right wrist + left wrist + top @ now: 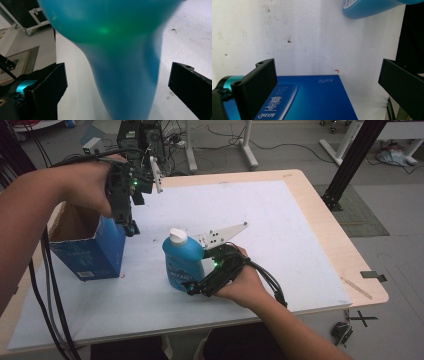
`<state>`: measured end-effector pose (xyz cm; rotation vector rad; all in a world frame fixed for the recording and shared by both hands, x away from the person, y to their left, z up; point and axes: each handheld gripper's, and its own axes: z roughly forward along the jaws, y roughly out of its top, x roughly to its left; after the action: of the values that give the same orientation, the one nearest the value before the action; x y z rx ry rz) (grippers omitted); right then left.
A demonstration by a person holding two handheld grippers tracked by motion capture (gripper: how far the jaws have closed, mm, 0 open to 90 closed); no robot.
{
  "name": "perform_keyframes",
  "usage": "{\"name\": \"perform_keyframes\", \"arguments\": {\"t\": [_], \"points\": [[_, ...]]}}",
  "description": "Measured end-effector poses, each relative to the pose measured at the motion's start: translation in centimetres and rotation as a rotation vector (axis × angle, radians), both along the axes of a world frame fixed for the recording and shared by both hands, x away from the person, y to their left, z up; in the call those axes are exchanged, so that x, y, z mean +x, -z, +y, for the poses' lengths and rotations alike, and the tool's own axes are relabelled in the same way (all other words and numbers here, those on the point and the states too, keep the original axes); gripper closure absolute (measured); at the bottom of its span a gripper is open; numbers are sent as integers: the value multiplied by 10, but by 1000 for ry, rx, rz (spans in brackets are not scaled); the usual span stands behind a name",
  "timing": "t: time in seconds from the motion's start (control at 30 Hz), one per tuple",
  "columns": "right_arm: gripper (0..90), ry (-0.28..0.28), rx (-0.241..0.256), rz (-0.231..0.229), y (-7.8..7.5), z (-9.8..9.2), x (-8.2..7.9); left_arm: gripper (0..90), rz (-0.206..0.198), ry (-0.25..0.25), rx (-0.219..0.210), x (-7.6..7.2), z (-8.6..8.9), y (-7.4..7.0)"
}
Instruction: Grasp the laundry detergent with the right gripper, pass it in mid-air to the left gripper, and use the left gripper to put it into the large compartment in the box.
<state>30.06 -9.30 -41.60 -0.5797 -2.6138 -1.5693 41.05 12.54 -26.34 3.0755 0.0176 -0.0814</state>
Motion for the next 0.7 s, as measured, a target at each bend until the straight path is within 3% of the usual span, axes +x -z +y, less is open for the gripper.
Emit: {"name": "perform_keyframes", "arguments": {"t": [0.43, 0.57, 0.63, 0.7], "points": [[27, 61, 42, -56, 11, 11, -4, 17, -2, 1, -1, 1, 1, 0], [70, 59, 53, -63, 13, 12, -4, 18, -3, -4, -4, 1, 2, 1], [147, 55, 60, -66, 13, 12, -5, 17, 0, -6, -5, 0, 4, 2], [148, 57, 70, -67, 14, 13, -5, 17, 1, -5, -3, 0, 4, 2]]}}
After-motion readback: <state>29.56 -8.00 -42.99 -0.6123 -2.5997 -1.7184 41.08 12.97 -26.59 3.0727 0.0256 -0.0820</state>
